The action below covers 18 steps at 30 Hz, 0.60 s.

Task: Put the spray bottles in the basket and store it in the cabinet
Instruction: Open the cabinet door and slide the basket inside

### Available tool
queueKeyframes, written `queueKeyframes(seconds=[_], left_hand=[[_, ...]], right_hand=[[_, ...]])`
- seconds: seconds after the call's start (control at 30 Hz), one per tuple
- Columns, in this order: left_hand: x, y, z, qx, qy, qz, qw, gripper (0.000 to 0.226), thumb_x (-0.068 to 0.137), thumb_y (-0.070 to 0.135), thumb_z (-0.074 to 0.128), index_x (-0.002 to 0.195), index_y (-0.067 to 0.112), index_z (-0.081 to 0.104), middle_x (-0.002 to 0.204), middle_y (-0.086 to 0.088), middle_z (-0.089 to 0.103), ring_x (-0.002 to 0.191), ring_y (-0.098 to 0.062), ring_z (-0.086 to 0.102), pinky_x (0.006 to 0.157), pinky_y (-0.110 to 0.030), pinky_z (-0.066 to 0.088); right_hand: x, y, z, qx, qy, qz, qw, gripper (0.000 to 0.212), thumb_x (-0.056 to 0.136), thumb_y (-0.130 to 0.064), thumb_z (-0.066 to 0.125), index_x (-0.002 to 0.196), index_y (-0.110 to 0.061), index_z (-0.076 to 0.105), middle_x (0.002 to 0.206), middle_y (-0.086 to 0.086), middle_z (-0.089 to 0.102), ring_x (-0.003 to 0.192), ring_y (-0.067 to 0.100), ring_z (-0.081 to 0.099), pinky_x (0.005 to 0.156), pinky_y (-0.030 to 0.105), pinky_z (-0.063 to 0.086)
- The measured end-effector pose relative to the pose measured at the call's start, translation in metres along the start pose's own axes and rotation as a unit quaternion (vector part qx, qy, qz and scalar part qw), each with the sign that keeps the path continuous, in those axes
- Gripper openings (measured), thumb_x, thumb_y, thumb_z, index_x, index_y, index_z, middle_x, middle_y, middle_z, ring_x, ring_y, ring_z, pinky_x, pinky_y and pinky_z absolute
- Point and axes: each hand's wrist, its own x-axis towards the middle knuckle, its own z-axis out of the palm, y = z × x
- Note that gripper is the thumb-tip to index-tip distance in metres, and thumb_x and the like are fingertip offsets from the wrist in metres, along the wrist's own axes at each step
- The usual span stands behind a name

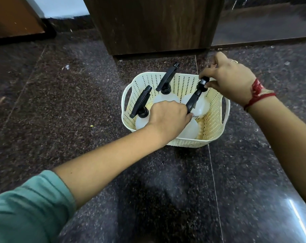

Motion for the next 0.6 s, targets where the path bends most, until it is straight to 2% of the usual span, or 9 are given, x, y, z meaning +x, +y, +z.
queueKeyframes(seconds=[0.07,0.13,0.23,0.37,0.43,0.5,0.53,0.57,0.6], left_hand=[[0.000,-0.001,0.003,-0.002,0.005,-0.002,1.000,0.042,0.095,0.049,0.039,0.071,0.019,0.056,0.073,-0.005,0.065,0.056,-0.023,0.041,0.043,-0.021,0.011],[0.002,-0.001,0.003,0.002,0.006,-0.001,1.000,0.042,0.096,0.049,0.038,0.070,0.021,0.053,0.073,-0.004,0.065,0.056,-0.023,0.041,0.043,-0.021,0.011],[0.003,-0.002,0.000,-0.008,-0.018,0.000,1.000,0.043,0.096,0.051,0.035,0.075,0.019,0.055,0.077,-0.004,0.065,0.061,-0.025,0.051,0.043,-0.022,0.013],[-0.003,-0.007,-0.019,-0.012,-0.035,0.000,0.999,0.063,0.088,0.070,0.026,0.058,0.015,0.030,0.052,0.001,0.039,0.046,-0.016,0.038,0.042,-0.020,0.021],[-0.004,-0.024,-0.043,-0.073,0.046,-0.032,0.996,0.067,0.081,0.079,0.024,0.056,0.019,0.039,0.048,0.006,0.042,0.041,-0.011,0.040,0.042,-0.017,0.027],[-0.002,-0.059,-0.063,-0.143,0.219,-0.102,0.960,0.063,0.081,0.078,0.029,0.061,0.021,0.048,0.048,0.013,0.048,0.043,-0.006,0.046,0.043,-0.017,0.027],[-0.001,-0.081,-0.065,-0.185,0.294,-0.133,0.928,0.054,0.083,0.074,0.034,0.066,0.025,0.050,0.052,0.015,0.051,0.048,-0.003,0.048,0.045,-0.020,0.030],[0.000,-0.103,-0.060,-0.238,0.327,-0.163,0.900,0.043,0.084,0.070,0.040,0.074,0.030,0.053,0.061,0.017,0.055,0.056,0.001,0.052,0.050,-0.024,0.038],[0.002,-0.122,-0.049,-0.290,0.311,-0.194,0.884,0.035,0.084,0.065,0.046,0.085,0.031,0.055,0.077,0.018,0.060,0.070,0.001,0.057,0.062,-0.028,0.046]], right_hand=[[-0.001,-0.002,0.003,-0.001,0.002,0.013,1.000,0.029,0.087,-0.025,0.063,0.115,-0.021,0.062,0.107,0.017,0.046,0.093,0.040,0.055,0.071,0.049,0.049],[-0.001,-0.003,0.004,-0.002,0.003,0.026,1.000,0.028,0.088,-0.026,0.061,0.115,-0.021,0.061,0.107,0.017,0.046,0.096,0.040,0.053,0.074,0.050,0.049],[-0.003,-0.006,0.005,-0.006,0.000,0.038,0.999,0.028,0.089,-0.028,0.058,0.116,-0.020,0.059,0.107,0.018,0.047,0.098,0.040,0.052,0.076,0.052,0.050],[-0.006,-0.008,0.005,0.000,0.000,0.045,0.999,0.032,0.088,-0.029,0.059,0.119,-0.022,0.056,0.108,0.018,0.047,0.101,0.041,0.051,0.081,0.052,0.047],[-0.008,-0.005,0.005,0.050,0.000,0.054,0.997,0.045,0.084,-0.027,0.065,0.127,-0.024,0.051,0.111,0.018,0.047,0.105,0.039,0.050,0.087,0.052,0.046],[-0.015,0.002,0.004,0.143,0.049,0.095,0.984,0.061,0.080,-0.024,0.071,0.134,-0.028,0.043,0.117,0.017,0.046,0.109,0.037,0.049,0.093,0.050,0.046],[-0.021,0.008,0.005,0.195,0.099,0.134,0.966,0.065,0.079,-0.026,0.071,0.136,-0.029,0.040,0.121,0.017,0.046,0.112,0.034,0.049,0.096,0.047,0.044],[-0.028,0.014,0.006,0.255,0.148,0.182,0.938,0.067,0.079,-0.032,0.070,0.138,-0.030,0.038,0.126,0.015,0.044,0.116,0.031,0.048,0.099,0.044,0.043],[-0.036,0.018,0.009,0.321,0.181,0.238,0.899,0.071,0.078,-0.039,0.069,0.139,-0.031,0.035,0.133,0.014,0.041,0.120,0.028,0.046,0.102,0.041,0.040]])
